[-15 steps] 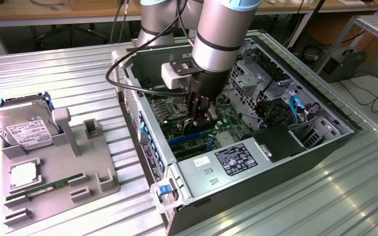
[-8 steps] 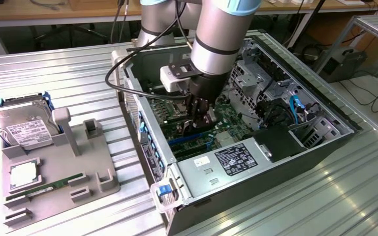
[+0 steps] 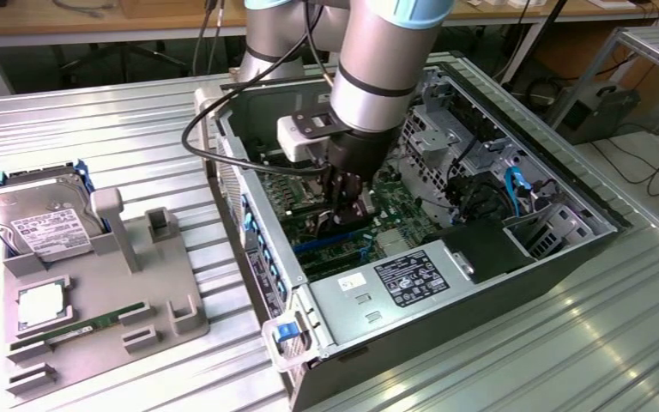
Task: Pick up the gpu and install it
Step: 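Insert the gpu into the slot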
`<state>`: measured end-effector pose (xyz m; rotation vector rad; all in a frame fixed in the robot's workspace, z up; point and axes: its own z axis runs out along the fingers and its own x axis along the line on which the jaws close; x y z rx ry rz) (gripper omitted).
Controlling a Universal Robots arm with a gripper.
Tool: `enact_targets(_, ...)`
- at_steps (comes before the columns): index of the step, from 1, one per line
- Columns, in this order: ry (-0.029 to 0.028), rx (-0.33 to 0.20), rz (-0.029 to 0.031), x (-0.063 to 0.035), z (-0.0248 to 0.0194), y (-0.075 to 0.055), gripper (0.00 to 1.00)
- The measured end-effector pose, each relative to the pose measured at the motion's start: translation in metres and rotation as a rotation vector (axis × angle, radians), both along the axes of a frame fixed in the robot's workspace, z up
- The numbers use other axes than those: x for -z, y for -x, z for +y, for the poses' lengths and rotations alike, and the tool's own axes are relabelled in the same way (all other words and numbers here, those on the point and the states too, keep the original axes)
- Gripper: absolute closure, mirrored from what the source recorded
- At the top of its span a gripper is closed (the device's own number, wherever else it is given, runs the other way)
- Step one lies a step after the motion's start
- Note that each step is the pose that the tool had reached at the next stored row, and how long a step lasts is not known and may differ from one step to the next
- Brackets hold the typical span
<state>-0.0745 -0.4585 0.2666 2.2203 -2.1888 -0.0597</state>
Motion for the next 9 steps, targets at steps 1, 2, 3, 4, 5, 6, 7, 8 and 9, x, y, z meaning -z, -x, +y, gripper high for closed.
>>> enact_targets(1,-0.0001,0.0,0.0004,0.0009,0.0,0.0,0.74)
enact_targets(2,0.0001,0.0,0.0009,0.0019,0.0,0.0,0.74)
enact_targets(3,0.0,0.0,0.0012,0.0031,0.0,-0.0001,0.74)
enact_targets(4,0.0001,0.0,0.0014,0.0045,0.0,0.0,0.74)
enact_targets(5,0.0002,0.0,0.0017,0.0058,0.0,0.0,0.74)
enact_targets(6,0.0001,0.0,0.0018,0.0067,0.0,-0.0001,0.74)
enact_targets(7,-0.0002,0.0,0.002,0.0079,0.0,-0.0001,0.74)
enact_targets(8,0.0,0.0,0.0023,0.0083,0.0001,-0.0001,0.74)
enact_targets(9,0.0,0.0,0.0027,0.0086,0.0001,-0.0001,0.74)
